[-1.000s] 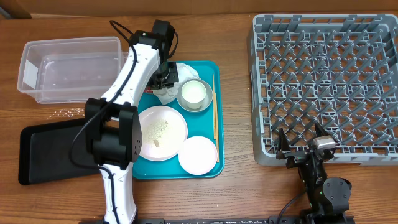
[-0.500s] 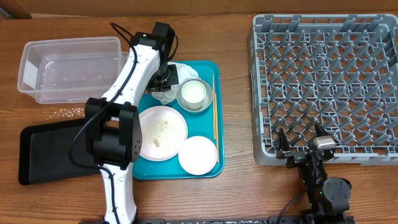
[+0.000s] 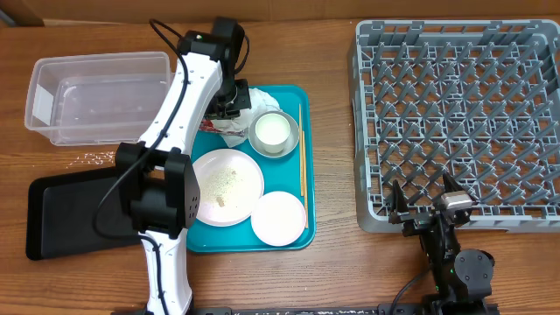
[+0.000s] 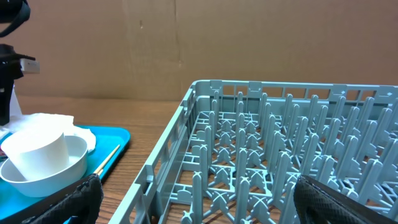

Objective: Sort waste into correct bins and load items into the dishwasher
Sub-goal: 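Carry the napkin left and drop it into the clear bin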

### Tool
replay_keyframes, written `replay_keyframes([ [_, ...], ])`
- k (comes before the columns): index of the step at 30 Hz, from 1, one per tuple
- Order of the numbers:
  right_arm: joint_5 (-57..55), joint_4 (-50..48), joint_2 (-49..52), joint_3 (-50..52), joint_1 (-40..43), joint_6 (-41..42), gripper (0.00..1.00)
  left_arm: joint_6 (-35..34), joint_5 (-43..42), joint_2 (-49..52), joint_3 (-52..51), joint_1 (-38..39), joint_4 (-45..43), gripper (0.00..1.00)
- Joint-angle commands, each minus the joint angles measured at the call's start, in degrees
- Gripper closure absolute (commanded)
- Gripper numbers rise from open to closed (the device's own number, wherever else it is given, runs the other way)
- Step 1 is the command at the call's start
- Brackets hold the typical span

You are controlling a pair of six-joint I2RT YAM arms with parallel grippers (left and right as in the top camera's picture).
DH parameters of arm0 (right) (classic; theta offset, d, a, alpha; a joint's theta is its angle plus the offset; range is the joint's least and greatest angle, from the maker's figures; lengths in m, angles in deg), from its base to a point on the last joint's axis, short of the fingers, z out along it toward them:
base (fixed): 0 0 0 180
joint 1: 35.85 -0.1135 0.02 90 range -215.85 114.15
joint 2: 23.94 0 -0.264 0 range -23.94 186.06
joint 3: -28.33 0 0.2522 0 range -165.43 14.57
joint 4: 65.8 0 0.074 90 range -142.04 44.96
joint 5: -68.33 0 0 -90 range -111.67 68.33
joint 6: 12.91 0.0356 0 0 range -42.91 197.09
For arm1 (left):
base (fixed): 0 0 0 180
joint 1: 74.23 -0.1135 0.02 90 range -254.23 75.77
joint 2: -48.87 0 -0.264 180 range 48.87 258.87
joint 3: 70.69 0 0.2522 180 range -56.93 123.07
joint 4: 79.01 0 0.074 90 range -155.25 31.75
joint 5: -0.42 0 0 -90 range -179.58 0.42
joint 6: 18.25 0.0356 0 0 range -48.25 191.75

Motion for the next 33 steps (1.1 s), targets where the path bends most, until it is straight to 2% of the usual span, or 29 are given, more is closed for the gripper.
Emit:
replay_keyframes([
  [1,-0.55,-0.33,-0.57,0.59,0.15,-0.07,0.0,-0.11,-0.39,-0.87,2.38,-0.07,0.72,0.96],
  [9,-0.55,-0.33,-0.57,0.59,0.15,-0.07,0.0,-0.2,-1.16,-0.9,11.23,-3.26,4.2,0.96],
  [18,-0.55,-0.33,-0.57,0.59,0.17,-0.07,0.0,-0.15,-1.6,-0.9,22.4,-12.07,10.32,0.96],
  [27,-0.55,-0.33,-0.57,0.59,0.15,-0.07,0.0,-1.92,-1.77,-0.87,23.5,-24.59,10.1,0.96],
  [33,-0.55,-0.33,-0.57,0.59,0.15,-0.07,0.0,-1.9,-1.6,-0.87,22.75,-29.03,9.7,0.96],
])
